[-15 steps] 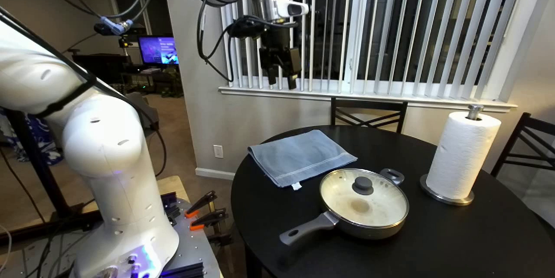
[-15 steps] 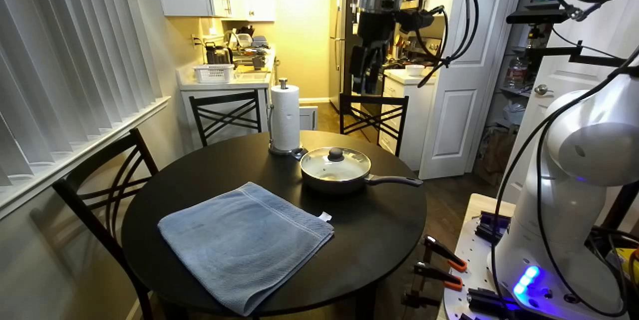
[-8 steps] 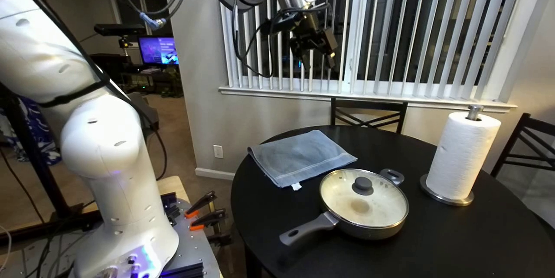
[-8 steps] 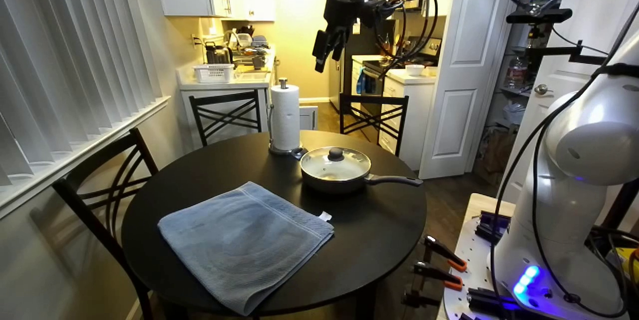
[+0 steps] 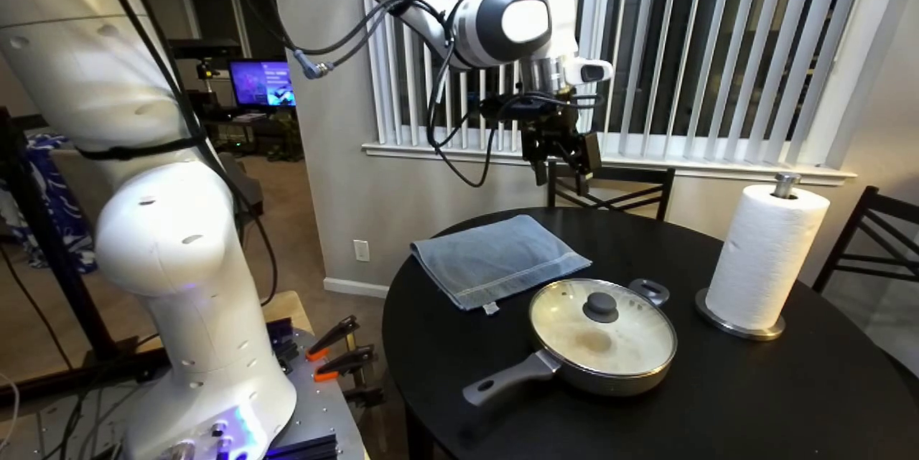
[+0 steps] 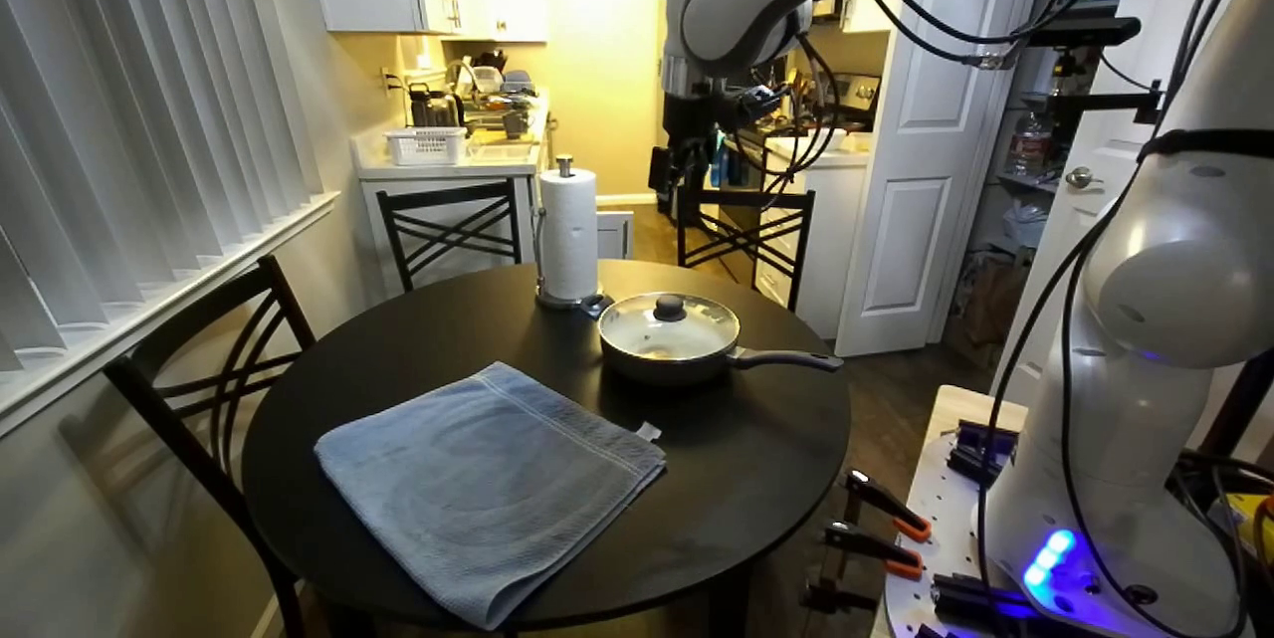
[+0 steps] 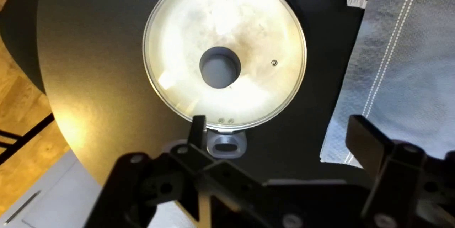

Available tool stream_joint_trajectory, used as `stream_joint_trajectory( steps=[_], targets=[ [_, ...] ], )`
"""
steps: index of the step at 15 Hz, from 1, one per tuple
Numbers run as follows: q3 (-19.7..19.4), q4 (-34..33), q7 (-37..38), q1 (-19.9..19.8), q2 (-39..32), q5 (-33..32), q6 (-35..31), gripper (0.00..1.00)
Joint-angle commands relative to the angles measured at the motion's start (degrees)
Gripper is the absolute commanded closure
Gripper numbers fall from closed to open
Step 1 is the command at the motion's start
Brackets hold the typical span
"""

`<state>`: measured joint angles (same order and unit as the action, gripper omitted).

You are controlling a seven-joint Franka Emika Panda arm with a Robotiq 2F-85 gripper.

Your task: Remove the glass lid from the pan.

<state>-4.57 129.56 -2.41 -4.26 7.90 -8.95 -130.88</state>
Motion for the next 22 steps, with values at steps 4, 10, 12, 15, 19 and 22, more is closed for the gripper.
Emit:
stream_joint_trajectory(
  steps=[4,10,12,15,19,22],
  targets=[
    [-4.4,-0.5,-12.9,-1.6,-7.0,13.9,0.8,0.0],
    [-4.9,-0.3,-11.4,-3.5,-9.0,12.5,0.4,0.0],
    [-4.9,-0.6,-11.4,-3.6,-9.2,12.5,0.4,0.0],
    [-4.9,-0.7,-11.4,-3.6,-9.2,12.5,0.5,0.0],
    [-4.6,-6.2,-10.0,-3.5,-17.5,12.3,-3.5,0.0],
    [-4.0,-8.3,-8.2,-3.2,-21.6,10.4,-6.2,0.0]
  ],
)
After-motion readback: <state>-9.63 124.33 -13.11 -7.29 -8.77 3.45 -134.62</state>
